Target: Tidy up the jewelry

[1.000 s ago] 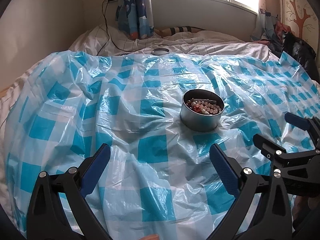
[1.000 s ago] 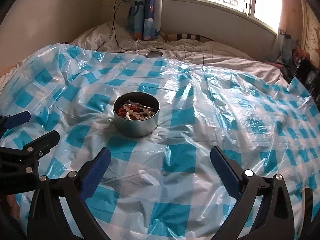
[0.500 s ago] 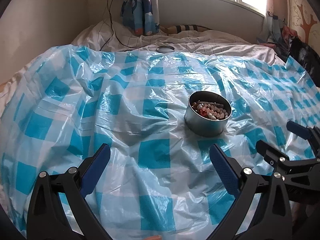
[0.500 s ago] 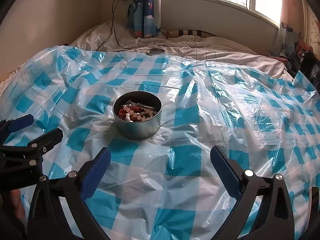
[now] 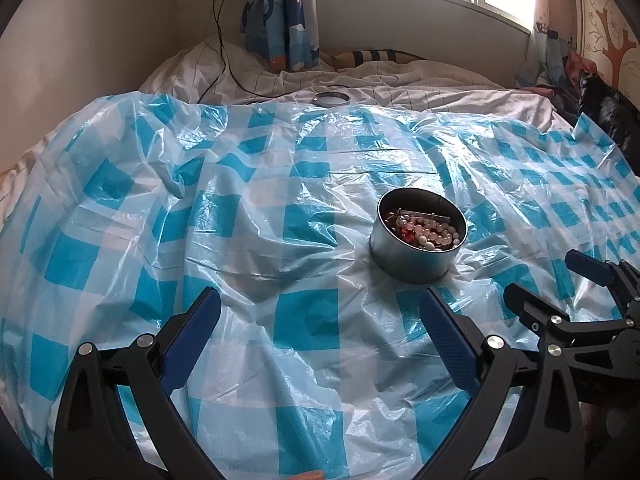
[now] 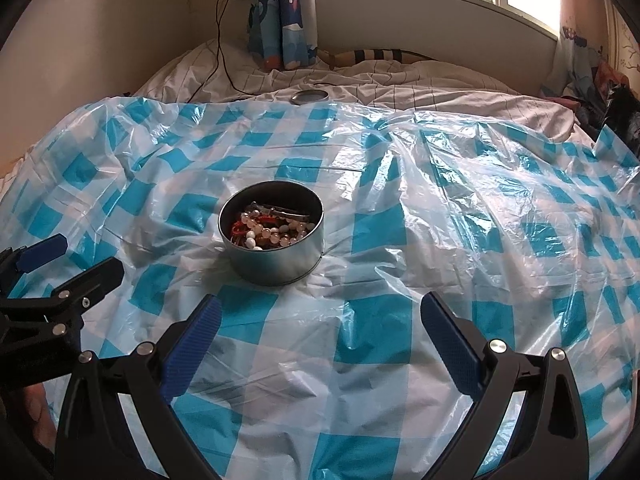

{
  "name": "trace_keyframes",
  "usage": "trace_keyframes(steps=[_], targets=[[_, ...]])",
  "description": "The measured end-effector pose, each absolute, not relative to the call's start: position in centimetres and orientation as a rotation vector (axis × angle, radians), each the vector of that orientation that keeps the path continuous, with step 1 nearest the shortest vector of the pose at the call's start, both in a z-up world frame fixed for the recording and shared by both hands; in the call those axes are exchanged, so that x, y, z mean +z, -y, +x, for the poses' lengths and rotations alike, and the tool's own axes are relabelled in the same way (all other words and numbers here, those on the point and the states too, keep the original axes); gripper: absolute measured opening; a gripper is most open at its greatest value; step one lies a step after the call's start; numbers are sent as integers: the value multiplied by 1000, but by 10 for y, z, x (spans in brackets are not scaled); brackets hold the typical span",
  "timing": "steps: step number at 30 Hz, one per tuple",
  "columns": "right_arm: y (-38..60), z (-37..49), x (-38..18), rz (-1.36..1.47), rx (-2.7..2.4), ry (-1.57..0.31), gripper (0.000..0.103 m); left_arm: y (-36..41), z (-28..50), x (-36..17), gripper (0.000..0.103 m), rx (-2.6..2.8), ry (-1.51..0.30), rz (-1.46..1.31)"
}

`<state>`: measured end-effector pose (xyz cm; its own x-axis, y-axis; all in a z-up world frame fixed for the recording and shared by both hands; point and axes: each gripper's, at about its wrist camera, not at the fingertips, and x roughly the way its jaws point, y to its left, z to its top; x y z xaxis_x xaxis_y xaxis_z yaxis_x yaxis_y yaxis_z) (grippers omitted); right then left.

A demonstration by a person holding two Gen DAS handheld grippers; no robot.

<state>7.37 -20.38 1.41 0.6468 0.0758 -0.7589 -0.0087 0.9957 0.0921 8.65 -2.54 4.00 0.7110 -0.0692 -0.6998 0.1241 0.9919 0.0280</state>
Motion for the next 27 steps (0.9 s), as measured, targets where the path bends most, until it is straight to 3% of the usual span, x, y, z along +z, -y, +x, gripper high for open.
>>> trace_keyframes(steps=[27], targets=[[204, 76, 3, 82, 47, -890, 95, 31, 89, 33, 95, -95, -787, 126]])
